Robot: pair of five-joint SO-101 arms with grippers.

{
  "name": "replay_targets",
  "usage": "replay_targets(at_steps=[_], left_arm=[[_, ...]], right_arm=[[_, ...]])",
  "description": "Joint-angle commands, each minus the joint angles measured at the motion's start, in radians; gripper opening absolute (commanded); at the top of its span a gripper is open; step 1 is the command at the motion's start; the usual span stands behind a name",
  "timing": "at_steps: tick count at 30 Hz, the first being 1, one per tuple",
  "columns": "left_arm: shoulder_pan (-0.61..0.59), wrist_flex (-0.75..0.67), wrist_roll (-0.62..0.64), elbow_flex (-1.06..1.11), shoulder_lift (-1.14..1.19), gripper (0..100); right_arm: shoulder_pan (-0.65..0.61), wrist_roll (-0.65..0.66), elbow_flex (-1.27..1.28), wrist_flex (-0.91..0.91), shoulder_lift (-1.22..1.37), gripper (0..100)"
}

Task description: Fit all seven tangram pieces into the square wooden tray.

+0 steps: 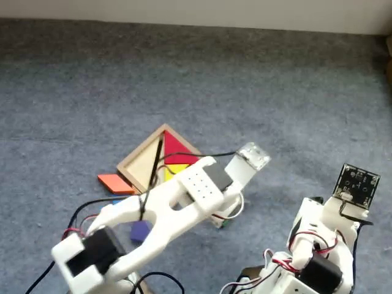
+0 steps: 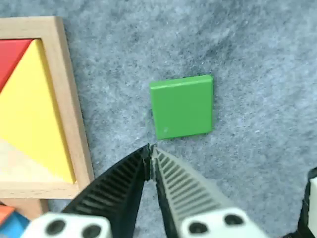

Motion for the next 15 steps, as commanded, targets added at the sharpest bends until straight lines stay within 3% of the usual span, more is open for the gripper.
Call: replay_targets(at_steps=[1, 6, 11, 15], left_arm=[[-0.025, 0.000, -0.041, 0.035, -0.130, 1], [-0.071, 0.000, -0.048, 0.051, -0.177, 5], [-0.071, -0.028, -0.038, 0.054, -0.131, 28], [-0.067, -0.118, -0.038, 0.047, -0.045, 28]], right_arm=[[-0.008, -0.002, -0.010, -0.016, 0.001, 9.2], [-0.008, -0.002, -0.010, -0.016, 0.001, 9.2], [-0.008, -0.002, -0.008, -0.016, 0.001, 9.2], [-0.008, -0.002, -0.008, -0.016, 0.001, 9.2]])
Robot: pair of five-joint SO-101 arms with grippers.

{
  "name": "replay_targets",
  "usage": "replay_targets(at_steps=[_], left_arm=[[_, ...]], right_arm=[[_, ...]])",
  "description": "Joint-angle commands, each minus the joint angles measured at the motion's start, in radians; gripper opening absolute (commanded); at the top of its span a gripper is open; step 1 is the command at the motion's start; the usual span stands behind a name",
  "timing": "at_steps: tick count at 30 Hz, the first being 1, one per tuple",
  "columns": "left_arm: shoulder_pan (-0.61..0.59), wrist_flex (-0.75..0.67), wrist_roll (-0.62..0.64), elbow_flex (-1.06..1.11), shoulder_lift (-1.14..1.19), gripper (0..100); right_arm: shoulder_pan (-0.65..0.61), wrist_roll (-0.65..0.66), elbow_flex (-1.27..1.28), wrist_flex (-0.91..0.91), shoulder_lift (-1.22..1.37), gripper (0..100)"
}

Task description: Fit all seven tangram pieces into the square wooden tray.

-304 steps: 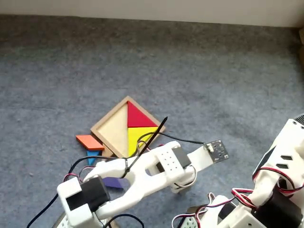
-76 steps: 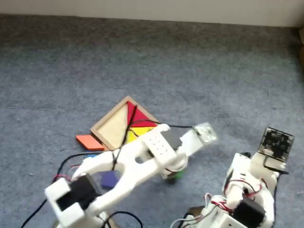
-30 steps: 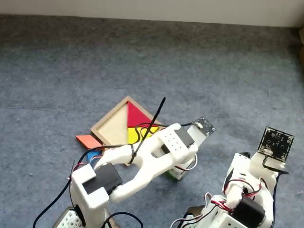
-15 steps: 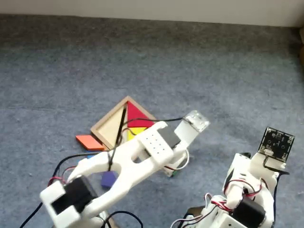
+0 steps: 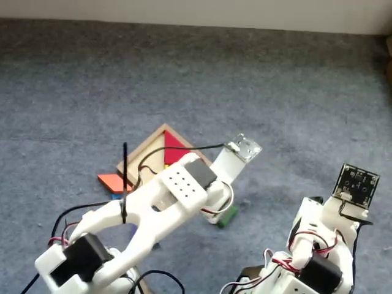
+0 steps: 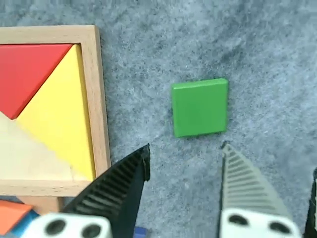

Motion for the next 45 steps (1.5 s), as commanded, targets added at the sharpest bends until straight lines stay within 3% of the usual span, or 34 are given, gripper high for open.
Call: replay_targets(at_steps=[1, 8, 12, 16, 19, 33, 37, 45], left_arm=[[0.004, -0.077, -0.005, -0.019, 0.056, 28], [0.042, -0.057, -0.005, -0.199, 0.344, 27], [0.058, 0.068, -0.012, -0.372, 0.493, 16], [0.065, 0.084, -0.011, -0.418, 0.536, 5], [0.065, 0.091, -0.008, -0.412, 0.498, 0], [0.056, 0.029, -0.012, 0.027, -0.137, 1], [-0.048, 0.031, -0.018, 0.076, -0.274, 1], [-0.389, 0.032, -0.265, 0.084, -0.326, 1]], right_arm=[[-0.008, -0.002, -0.008, -0.016, 0.001, 9.2], [-0.008, -0.002, -0.008, -0.015, 0.001, 9.2], [-0.008, -0.002, -0.008, -0.015, 0.001, 9.2], [-0.008, -0.002, -0.008, -0.015, 0.001, 9.2], [-0.008, -0.002, -0.008, -0.015, 0.001, 9.2], [-0.008, -0.002, -0.008, -0.013, 0.001, 9.2], [-0.008, -0.002, -0.008, -0.013, 0.001, 9.2], [-0.012, -0.002, 0.012, -0.021, 0.001, 9.2]])
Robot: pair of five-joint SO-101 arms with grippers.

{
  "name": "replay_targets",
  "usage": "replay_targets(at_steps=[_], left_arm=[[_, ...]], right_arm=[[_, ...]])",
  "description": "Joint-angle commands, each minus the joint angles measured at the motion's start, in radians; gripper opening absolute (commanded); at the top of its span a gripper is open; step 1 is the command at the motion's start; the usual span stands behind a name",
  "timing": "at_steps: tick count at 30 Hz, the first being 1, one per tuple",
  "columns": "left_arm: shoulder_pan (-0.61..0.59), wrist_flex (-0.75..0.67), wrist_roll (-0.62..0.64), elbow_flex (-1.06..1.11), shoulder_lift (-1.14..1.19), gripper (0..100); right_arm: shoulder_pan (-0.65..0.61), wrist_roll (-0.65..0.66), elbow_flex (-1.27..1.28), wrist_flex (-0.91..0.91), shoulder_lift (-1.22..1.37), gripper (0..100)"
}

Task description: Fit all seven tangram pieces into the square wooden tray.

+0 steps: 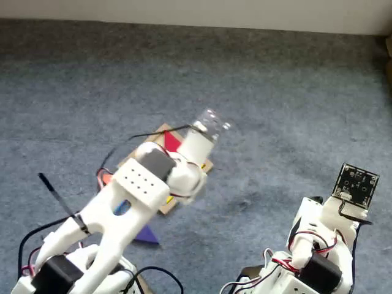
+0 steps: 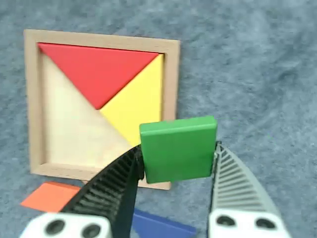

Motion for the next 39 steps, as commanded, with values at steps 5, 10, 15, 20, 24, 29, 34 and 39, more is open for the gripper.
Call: replay_targets(at_steps=[5, 10, 15, 20, 24, 29, 34, 39], left_arm=[[-0.260, -0.017, -0.167, -0.002, -0.033, 1], [-0.340, -0.072, -0.060, 0.065, -0.033, 1], [-0.344, -0.216, 0.031, 0.180, -0.033, 1], [-0.344, -0.292, 0.071, 0.217, -0.033, 1], [-0.340, -0.315, 0.071, 0.220, -0.025, 1], [-0.344, -0.350, 0.072, 0.170, 0.128, 11], [-0.343, -0.262, 0.112, 0.045, 0.292, 19], [-0.346, -0.184, 0.121, -0.033, 0.326, 19]], right_arm=[[-0.018, -0.002, 0.022, -0.024, 0.001, 9.2], [-0.016, -0.002, 0.022, -0.024, 0.001, 9.2], [-0.015, -0.002, 0.024, -0.024, 0.001, 9.2], [-0.010, -0.002, 0.027, -0.024, 0.001, 9.2], [-0.013, -0.002, 0.027, -0.024, 0.001, 9.2], [-0.016, -0.002, 0.027, -0.024, 0.001, 9.2], [-0.012, -0.002, 0.027, -0.024, 0.001, 9.2], [-0.010, -0.002, 0.028, -0.024, 0.001, 9.2]])
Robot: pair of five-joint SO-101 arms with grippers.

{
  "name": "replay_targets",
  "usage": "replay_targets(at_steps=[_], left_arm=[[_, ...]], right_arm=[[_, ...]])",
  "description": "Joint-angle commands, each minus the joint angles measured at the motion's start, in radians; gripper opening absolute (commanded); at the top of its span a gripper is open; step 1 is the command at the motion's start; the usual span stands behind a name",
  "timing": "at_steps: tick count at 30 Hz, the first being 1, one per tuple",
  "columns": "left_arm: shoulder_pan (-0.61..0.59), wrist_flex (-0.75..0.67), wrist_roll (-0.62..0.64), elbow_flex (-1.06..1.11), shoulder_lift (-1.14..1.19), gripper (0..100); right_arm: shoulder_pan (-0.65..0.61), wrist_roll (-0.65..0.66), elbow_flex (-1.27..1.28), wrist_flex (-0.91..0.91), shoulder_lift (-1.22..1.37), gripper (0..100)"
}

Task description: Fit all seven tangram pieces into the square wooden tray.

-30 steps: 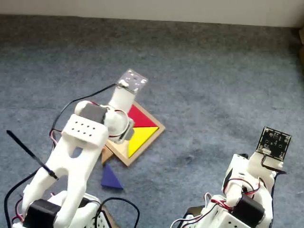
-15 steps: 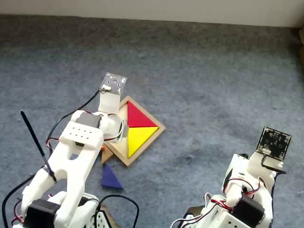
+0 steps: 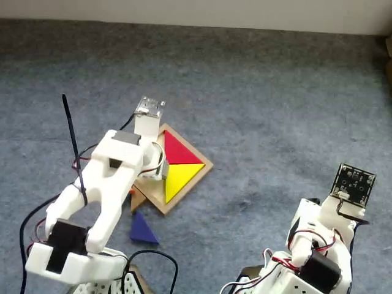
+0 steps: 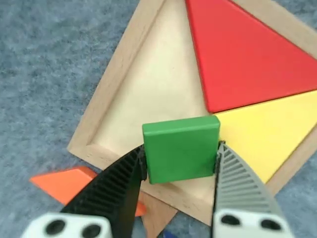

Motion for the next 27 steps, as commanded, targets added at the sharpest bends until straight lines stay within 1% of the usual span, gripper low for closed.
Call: replay_targets(at_steps=[1, 5, 8, 10, 14, 17, 20, 23, 27], left_arm=[[-0.012, 0.038, 0.011, -0.074, 0.001, 19], [-0.012, 0.049, 0.046, -0.090, 0.001, 19], [-0.012, 0.077, 0.054, -0.105, 0.004, 25], [-0.012, 0.075, 0.091, -0.105, 0.007, 27], [-0.015, 0.074, 0.104, -0.111, 0.001, 27], [-0.050, 0.077, 0.109, -0.128, -0.001, 27], [-0.122, 0.107, 0.109, -0.163, -0.001, 27], [-0.163, 0.109, 0.109, -0.168, 0.001, 26], [-0.203, 0.118, 0.097, -0.168, 0.001, 17]], right_arm=[[-0.004, -0.002, -0.005, -0.024, 0.001, 9.2], [-0.004, -0.002, -0.005, -0.024, 0.001, 9.2], [-0.004, -0.002, -0.005, -0.024, 0.001, 9.2], [-0.004, -0.002, -0.005, -0.022, 0.001, 9.2], [-0.004, -0.002, -0.005, -0.022, 0.001, 9.2], [-0.004, -0.002, -0.005, -0.022, 0.001, 9.2], [-0.004, -0.002, -0.005, -0.022, 0.001, 9.2], [-0.005, -0.002, -0.005, -0.022, 0.001, 9.2], [-0.010, -0.002, -0.005, -0.022, 0.001, 9.2]])
